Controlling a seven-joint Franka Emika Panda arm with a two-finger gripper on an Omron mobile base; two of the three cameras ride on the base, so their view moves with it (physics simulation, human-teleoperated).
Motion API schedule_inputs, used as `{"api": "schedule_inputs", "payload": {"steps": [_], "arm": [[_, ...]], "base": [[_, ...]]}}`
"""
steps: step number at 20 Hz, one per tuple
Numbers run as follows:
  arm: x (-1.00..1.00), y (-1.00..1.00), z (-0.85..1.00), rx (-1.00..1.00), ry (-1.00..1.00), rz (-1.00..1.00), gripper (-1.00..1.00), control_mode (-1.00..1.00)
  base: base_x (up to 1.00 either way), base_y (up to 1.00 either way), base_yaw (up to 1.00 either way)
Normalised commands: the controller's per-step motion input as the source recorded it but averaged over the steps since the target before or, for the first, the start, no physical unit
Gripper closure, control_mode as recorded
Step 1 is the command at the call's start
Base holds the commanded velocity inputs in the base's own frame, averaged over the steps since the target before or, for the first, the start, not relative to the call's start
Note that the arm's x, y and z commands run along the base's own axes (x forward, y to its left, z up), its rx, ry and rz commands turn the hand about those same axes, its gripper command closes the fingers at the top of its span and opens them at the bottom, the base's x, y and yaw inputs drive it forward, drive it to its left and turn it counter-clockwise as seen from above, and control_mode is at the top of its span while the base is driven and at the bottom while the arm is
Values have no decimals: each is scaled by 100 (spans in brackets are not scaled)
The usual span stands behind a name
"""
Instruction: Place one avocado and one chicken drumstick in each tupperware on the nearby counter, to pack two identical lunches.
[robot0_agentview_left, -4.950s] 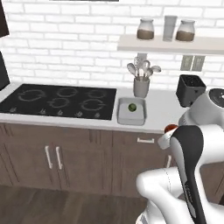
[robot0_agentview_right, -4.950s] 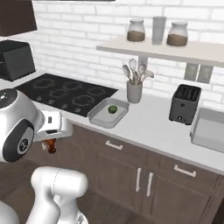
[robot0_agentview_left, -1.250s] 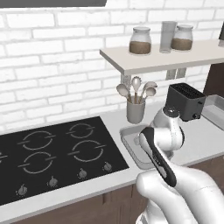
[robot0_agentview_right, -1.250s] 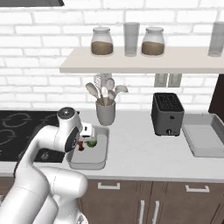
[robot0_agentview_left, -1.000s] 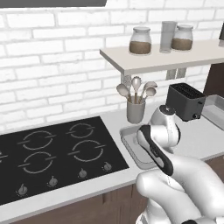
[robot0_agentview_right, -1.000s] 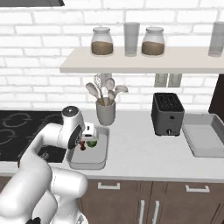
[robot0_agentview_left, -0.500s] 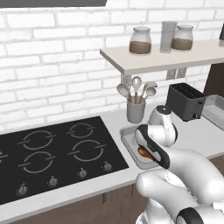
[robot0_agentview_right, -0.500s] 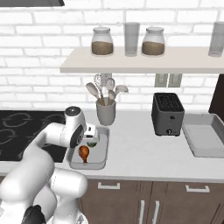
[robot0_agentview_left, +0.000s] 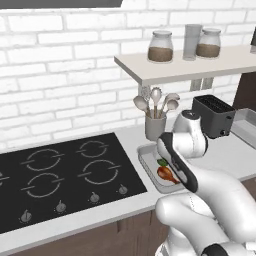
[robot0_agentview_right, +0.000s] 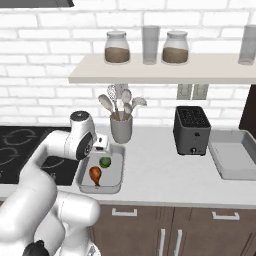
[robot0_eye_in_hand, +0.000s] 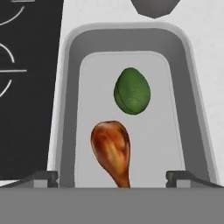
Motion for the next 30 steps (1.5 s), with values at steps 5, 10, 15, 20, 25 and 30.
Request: {"api": "schedule_inputs", "payload": {"steps": [5, 10, 15, 20, 25, 30], "arm": [[-97, 2, 95, 0, -1, -20, -100, -100], [-100, 0, 48, 1, -22, -13, -100, -100], [-94, 0, 6, 0, -38, 6, -100, -100], [-38, 0, -12, -3, -9, 12, -100, -100], [-16, 7, -50, -12, -1, 1, -100, -100], [0, 0, 0, 0, 0, 0, -100, -100]], "base": [[0, 0, 0], [0, 0, 0], [0, 0, 0], [0, 0, 0], [0, 0, 0], [0, 0, 0]]}}
